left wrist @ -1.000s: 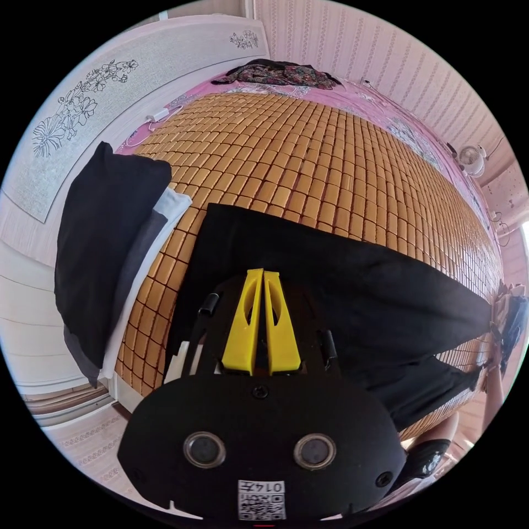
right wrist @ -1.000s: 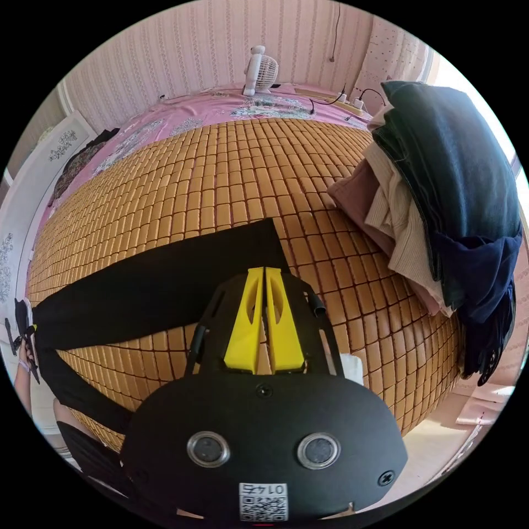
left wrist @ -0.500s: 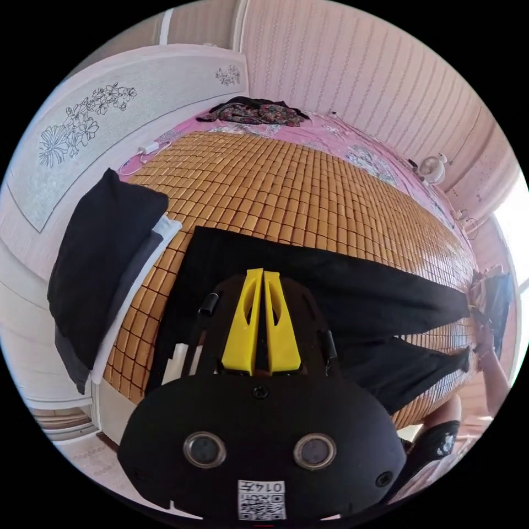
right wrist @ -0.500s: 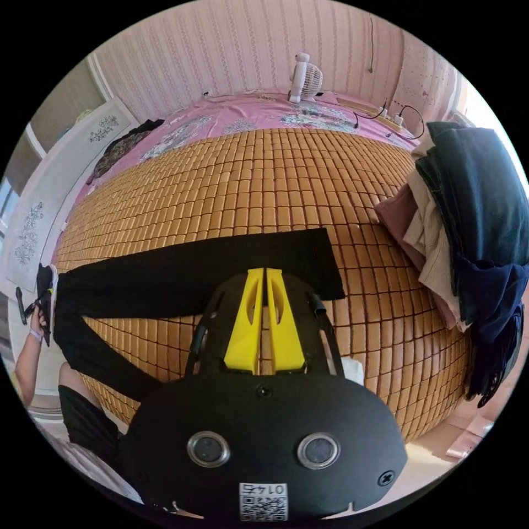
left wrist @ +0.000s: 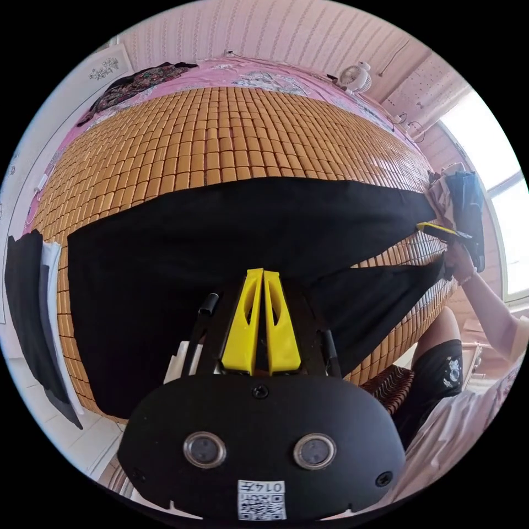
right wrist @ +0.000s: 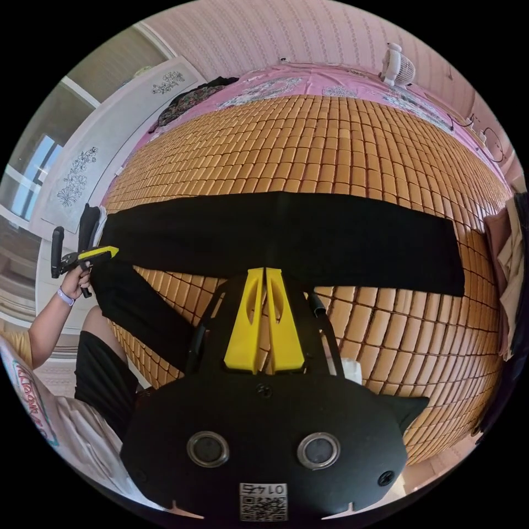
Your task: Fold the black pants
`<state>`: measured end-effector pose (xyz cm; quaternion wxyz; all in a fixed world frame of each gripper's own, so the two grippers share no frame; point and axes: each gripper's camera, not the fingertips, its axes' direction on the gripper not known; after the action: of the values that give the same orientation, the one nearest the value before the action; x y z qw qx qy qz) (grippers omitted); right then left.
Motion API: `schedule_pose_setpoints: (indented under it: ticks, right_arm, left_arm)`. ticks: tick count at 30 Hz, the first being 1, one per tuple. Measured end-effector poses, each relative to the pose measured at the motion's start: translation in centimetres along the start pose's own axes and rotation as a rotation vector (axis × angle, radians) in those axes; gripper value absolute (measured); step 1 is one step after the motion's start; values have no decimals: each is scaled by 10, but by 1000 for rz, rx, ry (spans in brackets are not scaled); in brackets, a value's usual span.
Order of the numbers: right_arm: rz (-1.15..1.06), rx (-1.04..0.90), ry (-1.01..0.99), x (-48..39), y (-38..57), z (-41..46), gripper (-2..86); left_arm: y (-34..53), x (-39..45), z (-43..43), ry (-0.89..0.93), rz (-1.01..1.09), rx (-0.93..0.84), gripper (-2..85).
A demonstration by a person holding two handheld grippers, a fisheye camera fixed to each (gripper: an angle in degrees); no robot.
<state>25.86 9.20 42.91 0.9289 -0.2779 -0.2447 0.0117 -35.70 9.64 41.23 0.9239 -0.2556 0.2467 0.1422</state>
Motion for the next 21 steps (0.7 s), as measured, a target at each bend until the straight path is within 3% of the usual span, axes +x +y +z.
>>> schedule_pose_setpoints:
  ticks: [5,11,14,21]
  right_arm:
    - [84,135,-21,16,34,-29,-9]
    - [374,316,124,64,117,-90,0]
    - [556,302,231,96,157,-100,36]
    - [601,279,39,116,174,-89,91]
  left_arm:
    - [12,17,-20,21,26,131,-10]
    - [33,98,8,138,281,30,-4]
    - [41,138,31,174,361,-15,15]
    - [35,188,79,87,451,-73,58]
